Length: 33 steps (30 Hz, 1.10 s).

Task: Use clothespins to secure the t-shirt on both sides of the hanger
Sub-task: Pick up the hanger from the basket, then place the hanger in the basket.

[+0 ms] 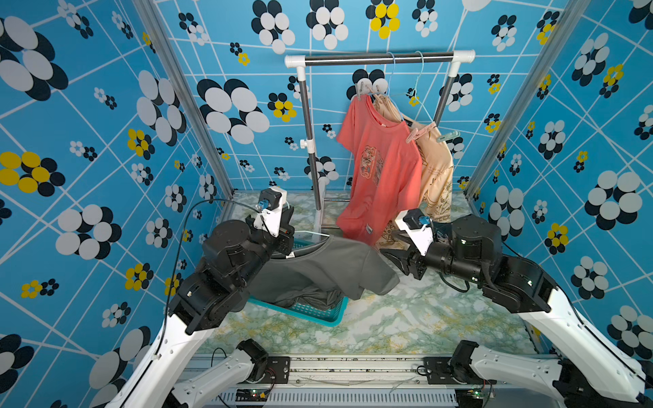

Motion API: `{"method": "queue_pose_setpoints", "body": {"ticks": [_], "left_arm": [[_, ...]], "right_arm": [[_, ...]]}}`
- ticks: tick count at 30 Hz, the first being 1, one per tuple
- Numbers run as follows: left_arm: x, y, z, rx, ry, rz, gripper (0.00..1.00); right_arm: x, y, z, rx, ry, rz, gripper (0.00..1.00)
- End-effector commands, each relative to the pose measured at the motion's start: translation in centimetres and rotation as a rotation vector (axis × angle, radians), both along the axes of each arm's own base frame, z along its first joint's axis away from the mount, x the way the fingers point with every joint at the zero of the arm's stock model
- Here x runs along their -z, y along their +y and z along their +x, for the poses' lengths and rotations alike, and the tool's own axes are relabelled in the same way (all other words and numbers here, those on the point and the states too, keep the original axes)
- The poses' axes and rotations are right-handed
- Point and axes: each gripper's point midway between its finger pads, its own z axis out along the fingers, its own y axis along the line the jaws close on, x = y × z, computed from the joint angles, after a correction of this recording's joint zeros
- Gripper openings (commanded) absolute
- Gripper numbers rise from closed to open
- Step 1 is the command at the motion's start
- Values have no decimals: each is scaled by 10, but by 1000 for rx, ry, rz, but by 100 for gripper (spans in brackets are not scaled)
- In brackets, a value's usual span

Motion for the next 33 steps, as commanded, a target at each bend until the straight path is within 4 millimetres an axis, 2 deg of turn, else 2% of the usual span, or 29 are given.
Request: {"method": "queue_pose_setpoints", "body": {"ticks": [1, 3, 9, 11, 15, 16, 18, 19, 20, 22, 28, 33], "left_arm": [[38, 0, 10, -51, 61, -39, 0], [67, -4, 13, -51, 119, -59, 0], [134, -5, 27, -82, 261, -136, 0], [152, -1, 33, -103, 308, -172, 0], [174, 13, 42, -165, 366, -226, 0], [178, 17, 44, -179, 376, -232, 12], [185, 23, 46, -203, 392, -231, 57], [187, 27, 47, -221, 395, -226, 77], [186, 31, 48, -235, 393, -221, 90], [179, 37, 49, -249, 378, -215, 99], [141, 40, 52, -241, 288, -230, 99], [119, 26, 61, -179, 249, -287, 97]], "right_arm": [[6, -31, 18, 172, 15, 47, 60], [27, -47, 27, 257, 68, 26, 60], [100, -89, 57, 486, 315, 17, 57], [125, -105, 65, 567, 400, 22, 54], [160, -139, 77, 704, 528, 66, 51], [167, -147, 79, 737, 542, 67, 51], [179, -164, 82, 804, 567, 72, 51], [183, -170, 84, 827, 577, 79, 51], [187, -178, 86, 854, 588, 89, 51], [193, -192, 90, 904, 600, 100, 52], [204, -216, 104, 992, 623, 109, 52], [210, -236, 117, 1046, 629, 91, 51]]}}
